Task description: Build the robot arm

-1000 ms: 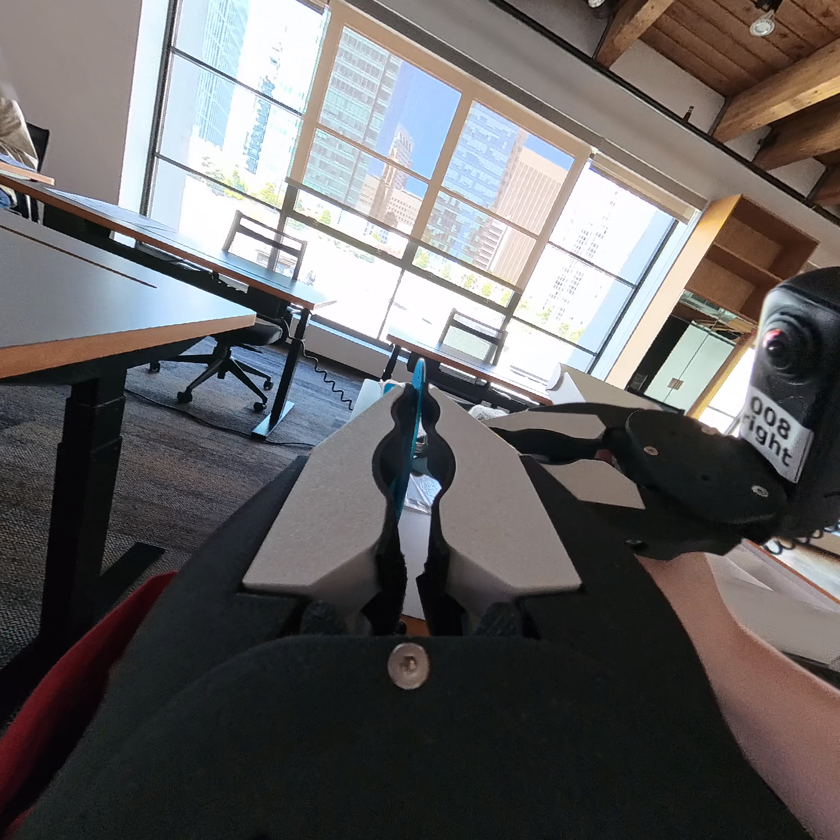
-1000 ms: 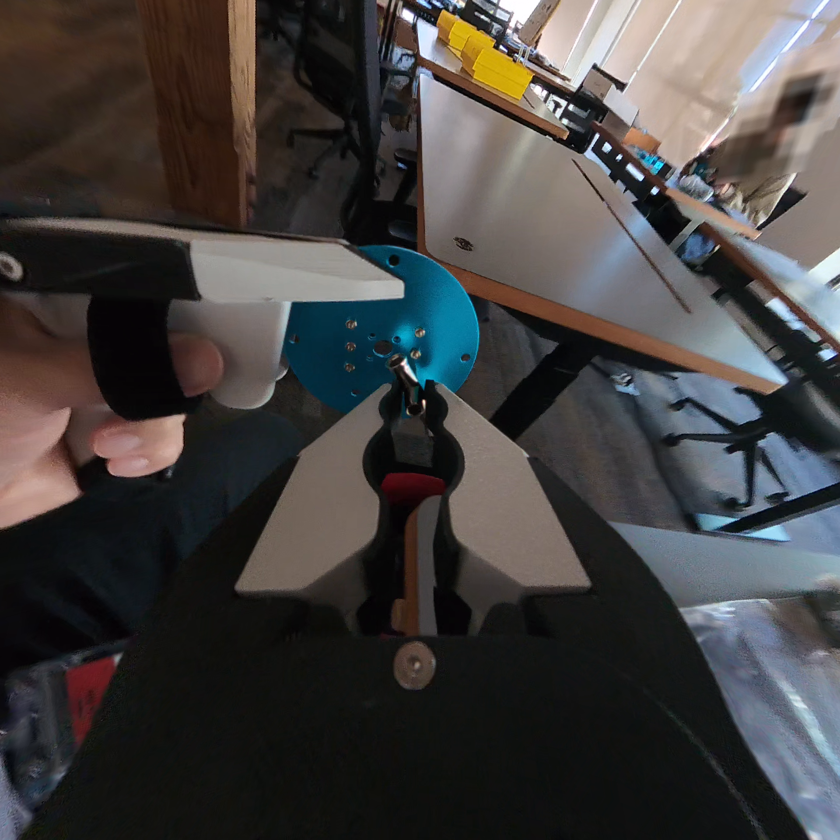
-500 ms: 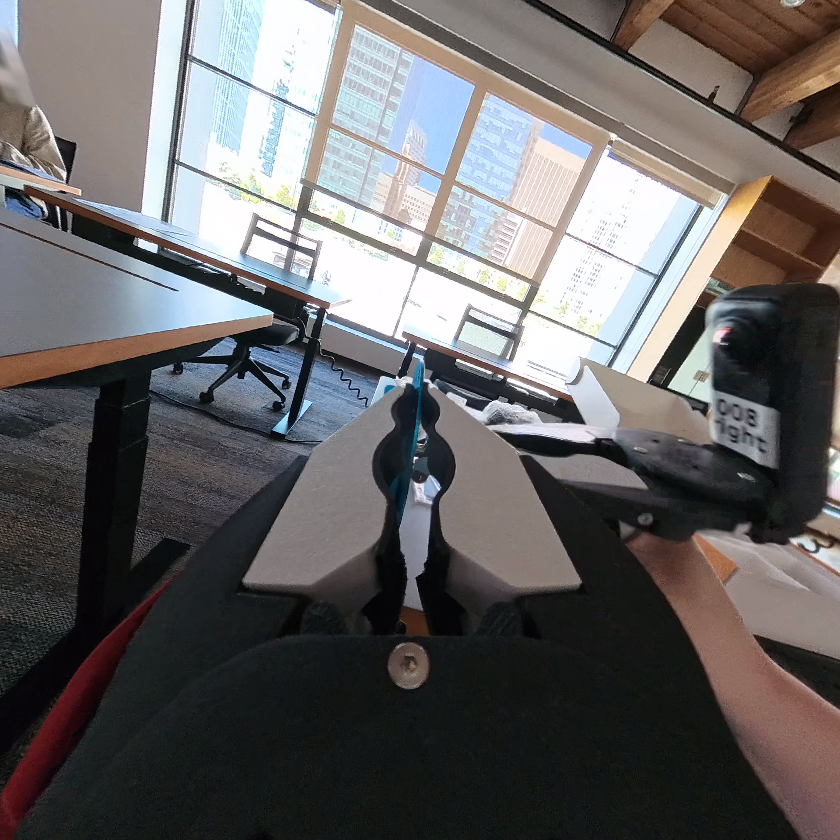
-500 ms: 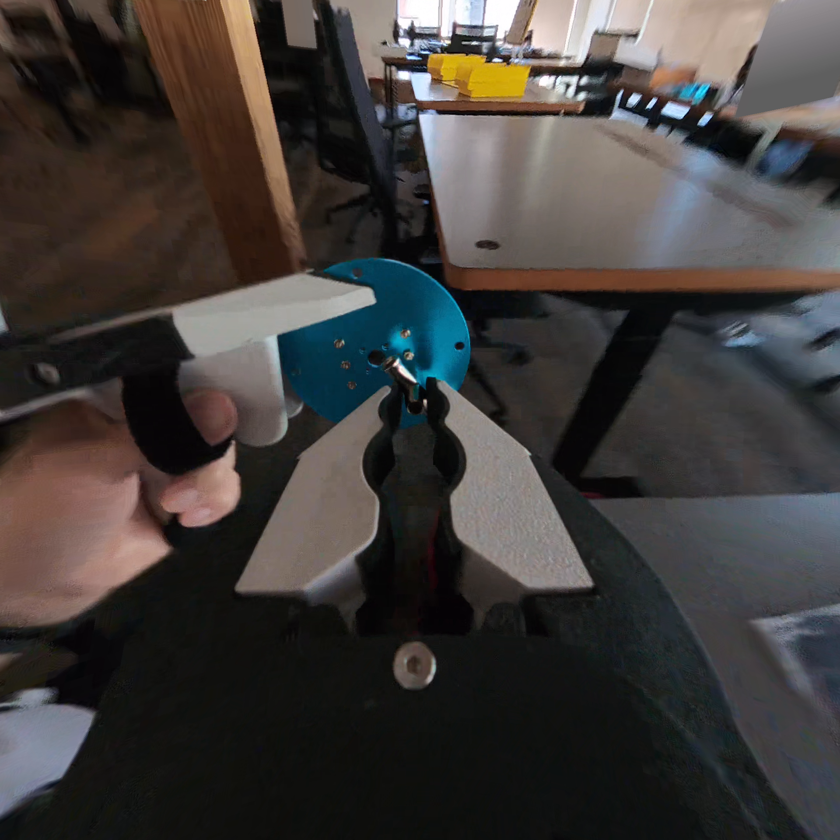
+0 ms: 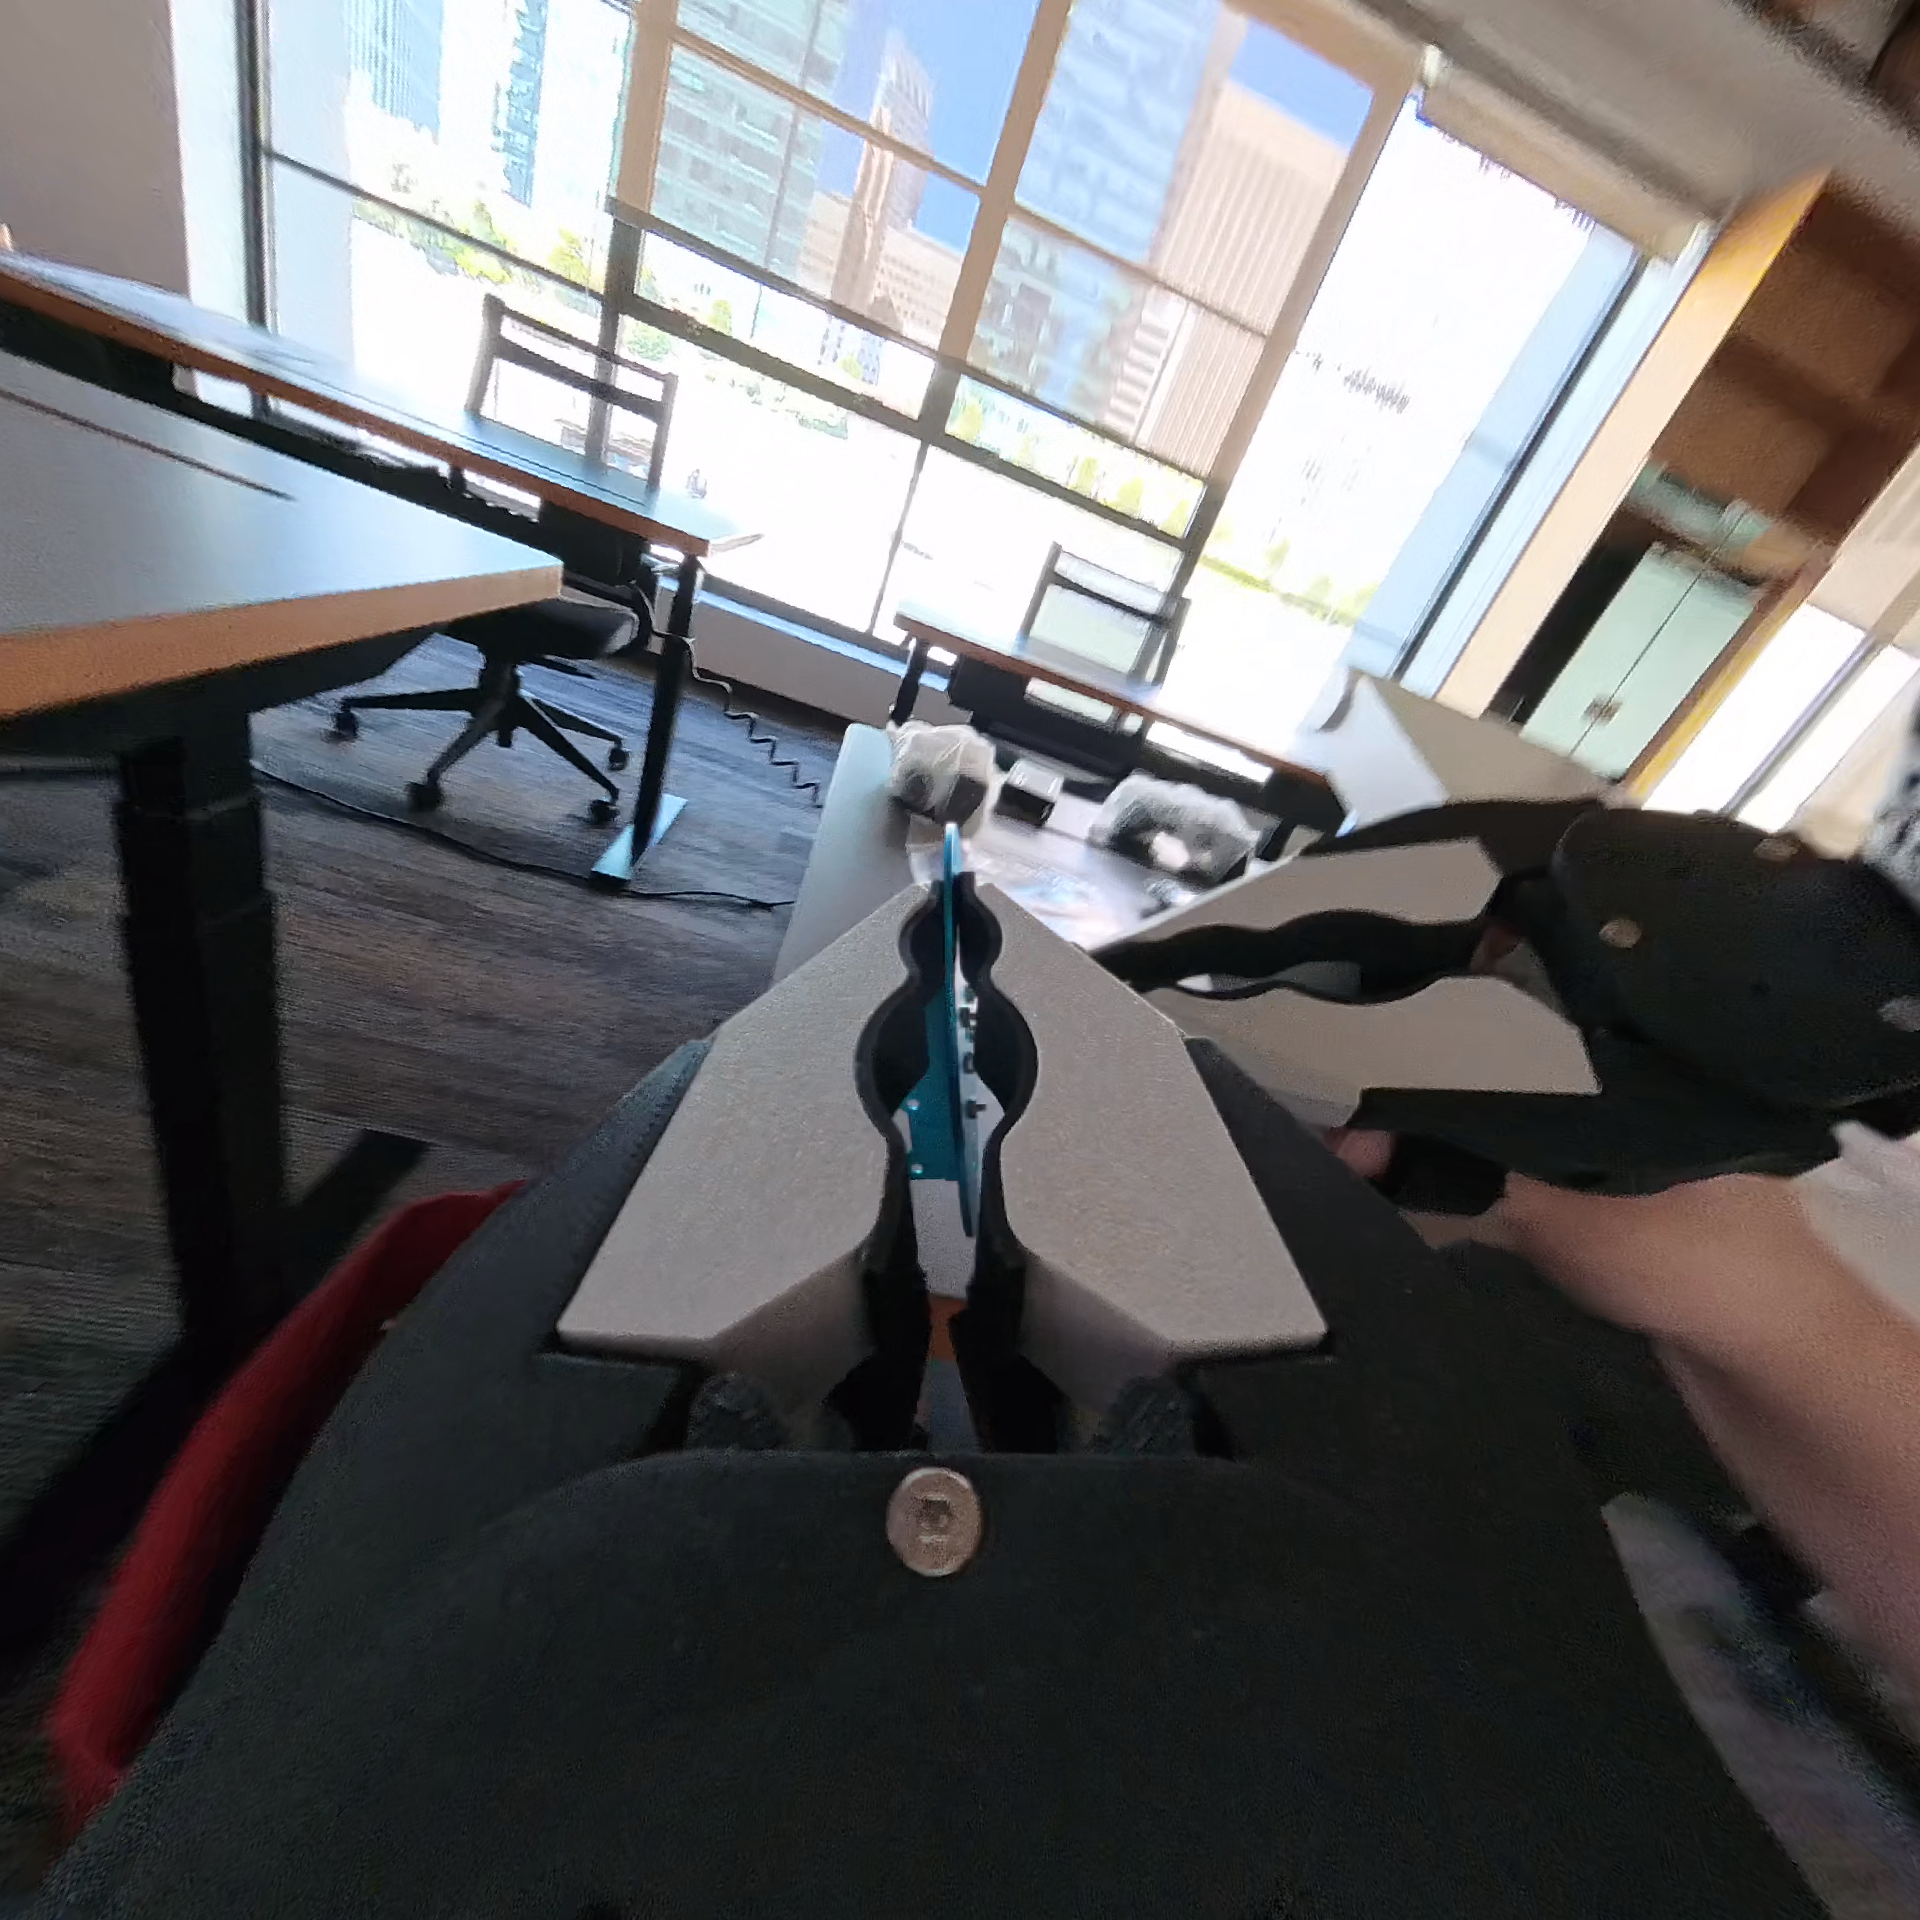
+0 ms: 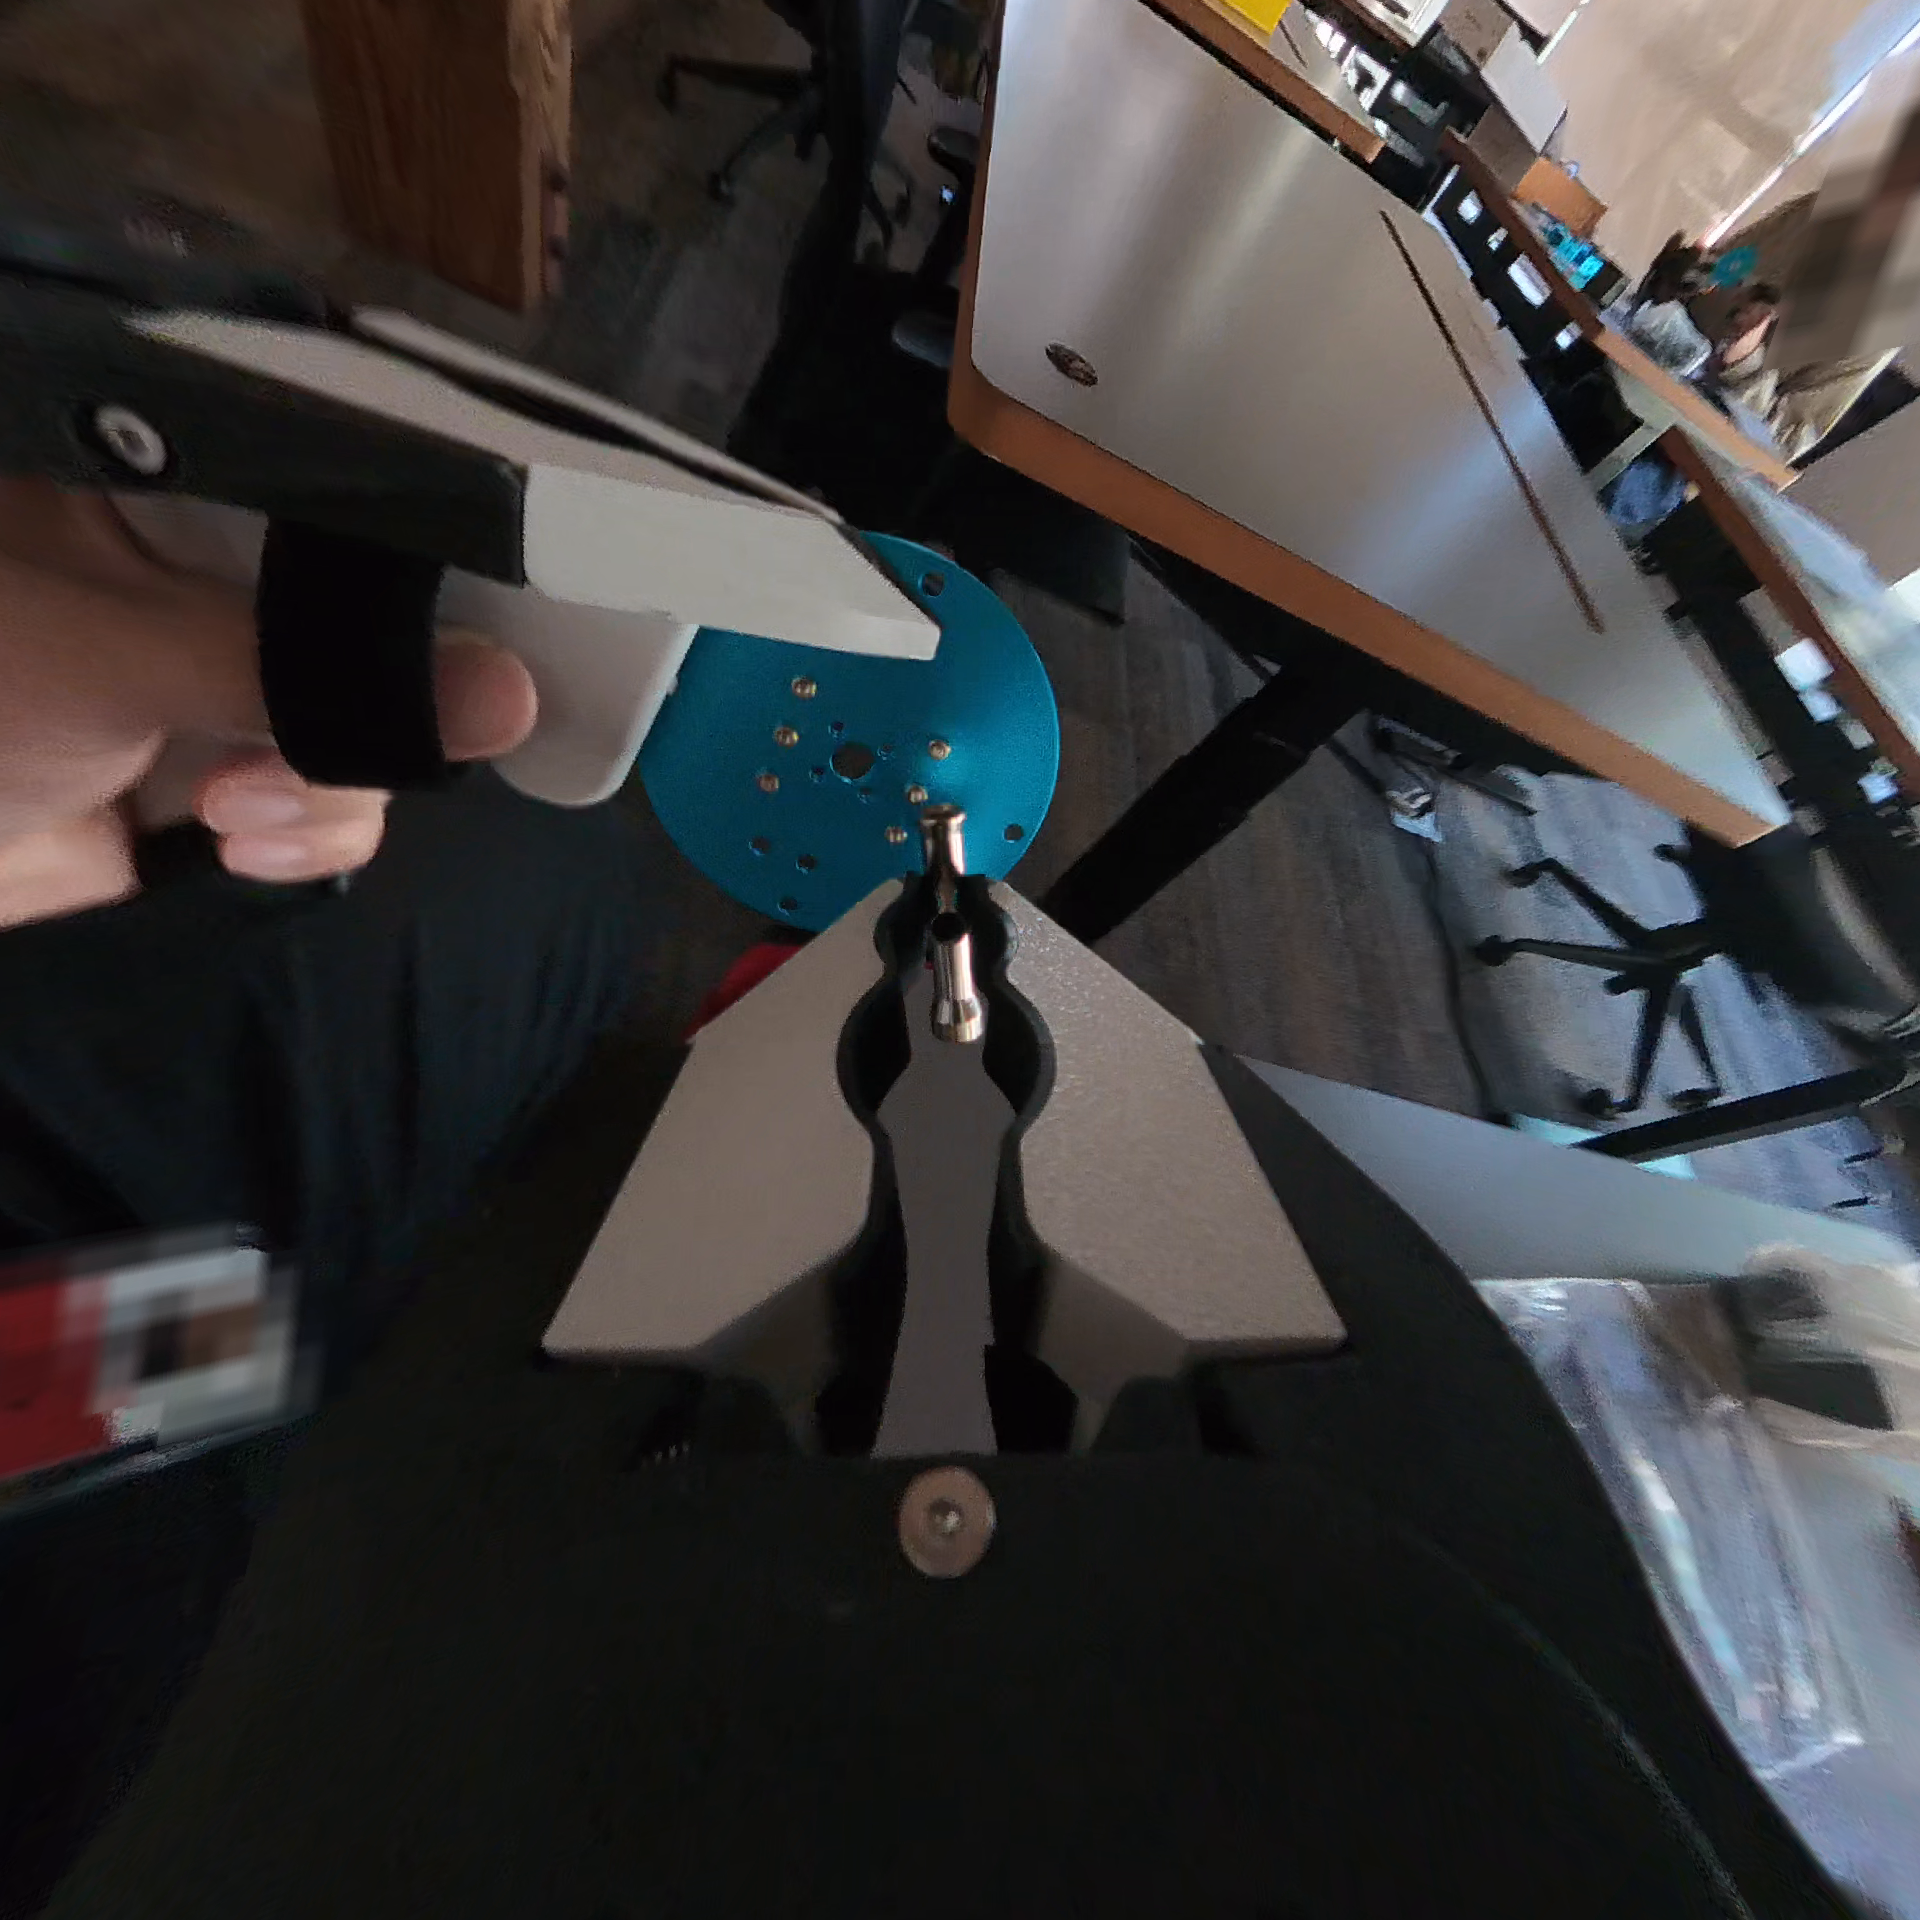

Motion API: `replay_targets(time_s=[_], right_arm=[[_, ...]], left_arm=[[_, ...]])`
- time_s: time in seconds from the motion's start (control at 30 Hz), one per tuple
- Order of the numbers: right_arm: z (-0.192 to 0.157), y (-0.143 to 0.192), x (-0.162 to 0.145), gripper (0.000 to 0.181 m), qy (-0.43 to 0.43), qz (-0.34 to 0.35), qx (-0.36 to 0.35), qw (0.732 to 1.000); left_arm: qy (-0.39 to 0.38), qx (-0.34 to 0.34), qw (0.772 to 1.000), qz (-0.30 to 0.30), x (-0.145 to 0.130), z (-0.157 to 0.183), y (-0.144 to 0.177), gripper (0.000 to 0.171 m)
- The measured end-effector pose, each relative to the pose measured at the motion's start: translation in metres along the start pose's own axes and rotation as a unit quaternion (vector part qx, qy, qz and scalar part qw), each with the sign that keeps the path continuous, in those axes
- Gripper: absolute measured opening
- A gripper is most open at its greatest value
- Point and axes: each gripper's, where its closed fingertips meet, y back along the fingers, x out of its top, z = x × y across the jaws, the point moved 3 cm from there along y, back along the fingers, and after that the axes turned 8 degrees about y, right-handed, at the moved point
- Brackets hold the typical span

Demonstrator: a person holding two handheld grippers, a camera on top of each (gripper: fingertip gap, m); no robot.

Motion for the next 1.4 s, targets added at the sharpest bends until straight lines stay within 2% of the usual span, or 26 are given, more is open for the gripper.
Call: replay_targets(time_s=[0.03,0.1,0.17,0.23,0.33,0.47,0.6,0.67,0.73,0.8,0.9,0.97,1.0,1.03,1.07,1.13,1.2,1.23,1.27,1.33,1.4], right_arm=[[0.0,0.0,-0.004,0.007,0.037,-0.006,-0.005,0.999],[0.01,0.002,-0.017,0.007,0.067,-0.038,-0.031,0.997],[0.017,-0.005,-0.04,0.007,0.05,-0.087,0.0,0.995],[0.026,-0.017,-0.076,0.007,0.057,-0.165,0.038,0.984],[0.03,-0.031,-0.116,0.008,0.164,-0.222,0.057,0.959],[0.021,-0.036,-0.144,0.008,0.275,-0.264,0.085,0.921],[0.018,-0.034,-0.153,0.007,0.312,-0.252,0.089,0.912],[0.018,-0.029,-0.154,0.008,0.284,-0.245,0.097,0.922],[0.023,-0.022,-0.154,0.024,0.247,-0.24,0.088,0.935],[0.024,-0.01,-0.145,0.028,0.185,-0.214,0.085,0.955],[0.028,0.01,-0.099,0.026,0.039,-0.095,0.035,0.994],[0.025,0.02,-0.069,0.027,-0.093,-0.008,0.033,0.995],[0.019,0.023,-0.05,0.028,-0.179,0.063,0.06,0.98],[0.012,0.026,-0.03,0.031,-0.26,0.143,0.106,0.949],[0.009,0.027,-0.019,0.032,-0.332,0.19,0.141,0.913],[0.006,0.026,-0.012,0.032,-0.406,0.226,0.188,0.865],[-0.001,0.023,-0.009,0.029,-0.432,0.246,0.227,0.838],[-0.007,0.023,-0.006,0.024,-0.438,0.255,0.259,0.822],[-0.012,0.026,-0.002,0.005,-0.447,0.27,0.294,0.801],[-0.01,0.028,-0.001,0.001,-0.5,0.292,0.333,0.744],[-0.011,0.03,-0.003,0.0,-0.539,0.295,0.385,0.689]], left_arm=[[-0.019,0.005,1.0,-0.008,-0.003,0.0,-0.002,0.0],[-0.001,0.0,1.0,-0.01,-0.004,-0.001,-0.003,0.0],[0.035,-0.002,0.999,-0.011,-0.004,-0.007,-0.003,0.0],[0.078,-0.007,0.997,-0.006,-0.002,-0.014,-0.001,0.0],[0.156,-0.028,0.987,-0.016,-0.003,-0.02,0.0,0.0],[0.203,-0.04,0.978,-0.016,-0.003,-0.029,0.004,0.0],[0.221,-0.06,0.973,-0.017,-0.002,-0.029,0.003,0.0],[0.233,-0.077,0.969,-0.013,-0.001,-0.025,0.003,0.0],[0.246,-0.091,0.965,-0.012,0.0,-0.023,0.002,0.0],[0.253,-0.104,0.962,-0.009,0.0,-0.021,0.002,0.0],[0.257,-0.13,0.958,-0.003,0.002,-0.013,0.001,0.0],[0.25,-0.141,0.958,-0.002,0.001,-0.006,-0.002,0.0],[0.247,-0.152,0.957,0.001,0.002,-0.001,-0.002,0.0],[0.248,-0.16,0.956,0.002,0.003,0.003,-0.003,0.0],[0.247,-0.168,0.954,0.003,0.003,0.008,-0.004,0.0],[0.243,-0.181,0.953,0.005,0.006,0.016,-0.003,0.0],[0.239,-0.19,0.952,0.009,0.009,0.021,0.0,0.0],[0.243,-0.197,0.95,0.01,0.011,0.023,0.001,0.0],[0.249,-0.2,0.948,0.01,0.013,0.024,0.001,0.0],[0.263,-0.209,0.942,0.003,0.015,0.026,0.003,0.0],[0.258,-0.214,0.942,-0.029,0.015,0.028,0.005,0.0]])
